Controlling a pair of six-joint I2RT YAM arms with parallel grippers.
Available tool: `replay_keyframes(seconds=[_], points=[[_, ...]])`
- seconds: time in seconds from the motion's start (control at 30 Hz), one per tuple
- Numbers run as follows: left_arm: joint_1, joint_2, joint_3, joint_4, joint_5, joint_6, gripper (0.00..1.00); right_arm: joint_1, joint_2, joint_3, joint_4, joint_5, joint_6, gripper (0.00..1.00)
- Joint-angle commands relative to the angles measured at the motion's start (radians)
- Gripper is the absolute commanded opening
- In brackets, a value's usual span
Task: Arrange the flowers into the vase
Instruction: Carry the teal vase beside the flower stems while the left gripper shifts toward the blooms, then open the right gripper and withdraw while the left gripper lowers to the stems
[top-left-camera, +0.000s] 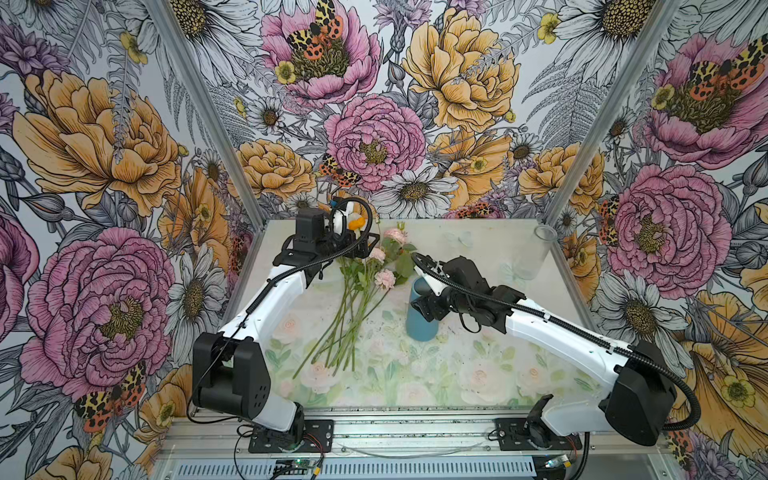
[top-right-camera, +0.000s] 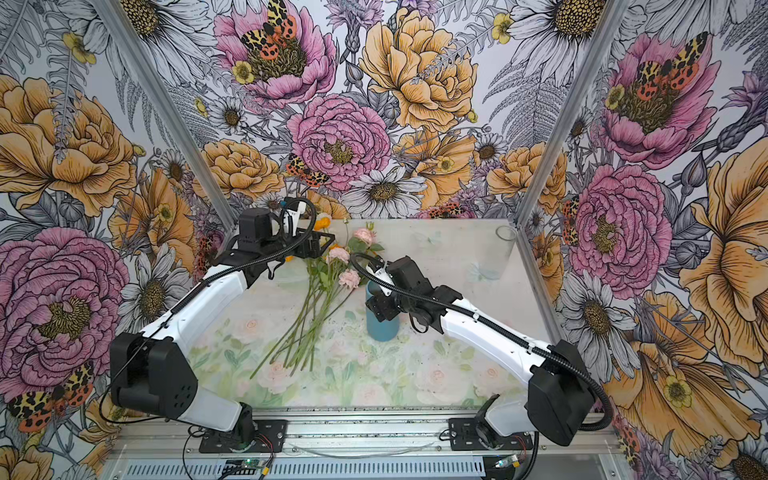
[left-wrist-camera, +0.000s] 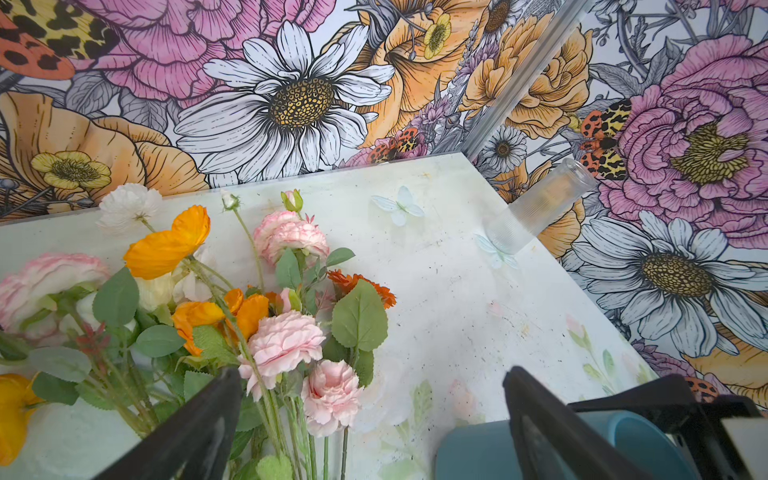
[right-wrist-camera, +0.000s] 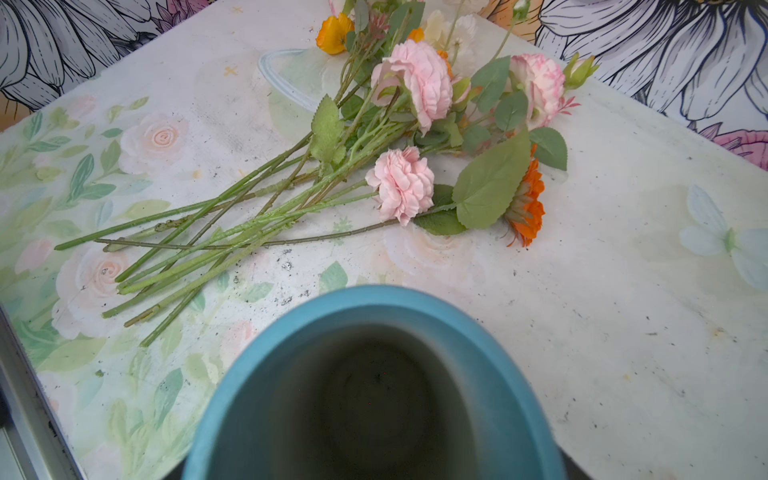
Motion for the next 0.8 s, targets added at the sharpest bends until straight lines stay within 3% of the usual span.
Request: replay_keyframes(seconds=[0.0,0.2,0.63,0.77], points=[[0.013,0.016,0.031,-0.003,0.033,-0.012,0.99,0.003,-0.043,-0.01,0.061,0.026,-0.006,0.81],[0.013,0.021,0.035,-0.003,0.047,-0.019,0.99,0.004,-0.059,-0.023,0.057,0.026,-0.008,0.99],[0.02,0.021,0.035,-0.003,0.05,-0.016,0.99,-0.004,-0.142,0.015,0.01,0.009,-0.029,0.99],[0.022,-0.01,0.016,-0.003,-0.028,0.009,0.99,-0.015,-0.189,0.072,0.004,-0.034,-0.044,1.0]])
